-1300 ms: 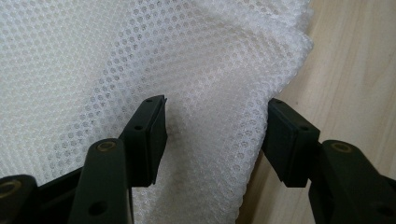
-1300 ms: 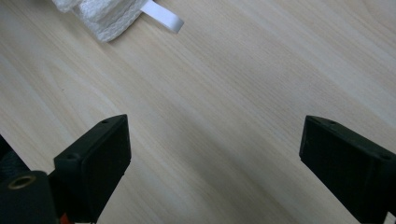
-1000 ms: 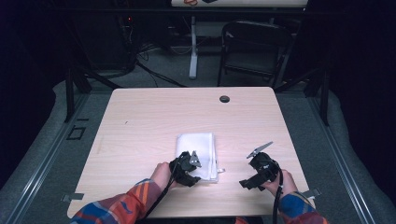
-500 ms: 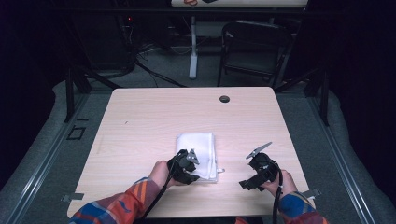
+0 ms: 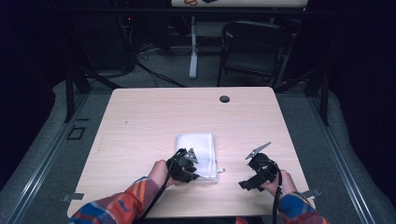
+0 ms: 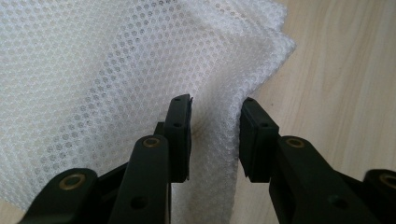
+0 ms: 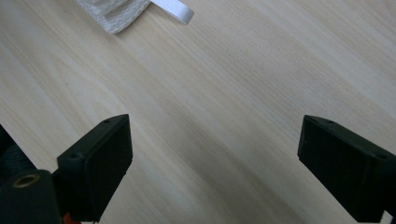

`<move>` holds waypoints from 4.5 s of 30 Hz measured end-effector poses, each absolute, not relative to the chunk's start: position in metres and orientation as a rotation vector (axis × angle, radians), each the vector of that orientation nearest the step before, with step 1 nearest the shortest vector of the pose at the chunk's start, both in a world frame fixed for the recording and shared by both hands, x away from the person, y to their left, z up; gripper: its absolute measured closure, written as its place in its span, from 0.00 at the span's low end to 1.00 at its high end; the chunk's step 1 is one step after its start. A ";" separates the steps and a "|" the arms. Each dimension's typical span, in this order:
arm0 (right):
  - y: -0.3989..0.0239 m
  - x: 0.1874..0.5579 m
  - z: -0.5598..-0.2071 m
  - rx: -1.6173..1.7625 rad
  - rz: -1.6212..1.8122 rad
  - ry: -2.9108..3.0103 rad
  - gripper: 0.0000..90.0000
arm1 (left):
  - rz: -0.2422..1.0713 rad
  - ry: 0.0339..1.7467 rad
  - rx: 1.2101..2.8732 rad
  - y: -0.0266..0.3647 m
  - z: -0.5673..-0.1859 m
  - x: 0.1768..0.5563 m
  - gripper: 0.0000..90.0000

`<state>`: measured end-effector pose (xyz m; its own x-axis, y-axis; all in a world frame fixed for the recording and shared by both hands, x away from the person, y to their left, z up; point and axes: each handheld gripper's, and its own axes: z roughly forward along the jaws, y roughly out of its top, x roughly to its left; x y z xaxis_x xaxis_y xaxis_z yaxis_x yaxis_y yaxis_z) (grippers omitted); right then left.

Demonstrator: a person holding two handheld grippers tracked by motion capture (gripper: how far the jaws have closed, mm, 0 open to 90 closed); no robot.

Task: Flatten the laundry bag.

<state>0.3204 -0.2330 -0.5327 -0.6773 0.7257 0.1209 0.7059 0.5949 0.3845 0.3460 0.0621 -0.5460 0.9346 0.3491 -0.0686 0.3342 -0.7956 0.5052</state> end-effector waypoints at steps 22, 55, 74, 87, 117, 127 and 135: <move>-0.233 0.320 -0.533 1.237 0.630 2.763 0.11 | 0.019 0.491 2.540 0.065 -0.542 0.347 0.80; -0.202 0.317 -0.526 1.102 0.708 2.748 0.69 | 0.097 0.491 2.497 0.066 -0.536 0.342 0.96; -0.134 0.335 -0.552 0.841 0.700 2.830 1.00 | 0.141 0.515 2.464 0.069 -0.532 0.340 0.96; -0.135 0.337 -0.554 0.841 0.727 2.830 1.00 | 0.225 0.543 2.417 0.077 -0.524 0.339 0.95; -0.135 0.337 -0.554 0.831 0.711 2.832 1.00 | 0.275 0.655 2.342 0.112 -0.509 0.333 0.95; -0.135 0.336 -0.554 0.837 0.708 2.829 1.00 | 0.305 0.693 2.317 0.125 -0.510 0.330 0.95; -0.135 0.337 -0.554 0.863 0.692 2.816 1.00 | 0.315 0.729 2.345 0.136 -0.512 0.330 0.96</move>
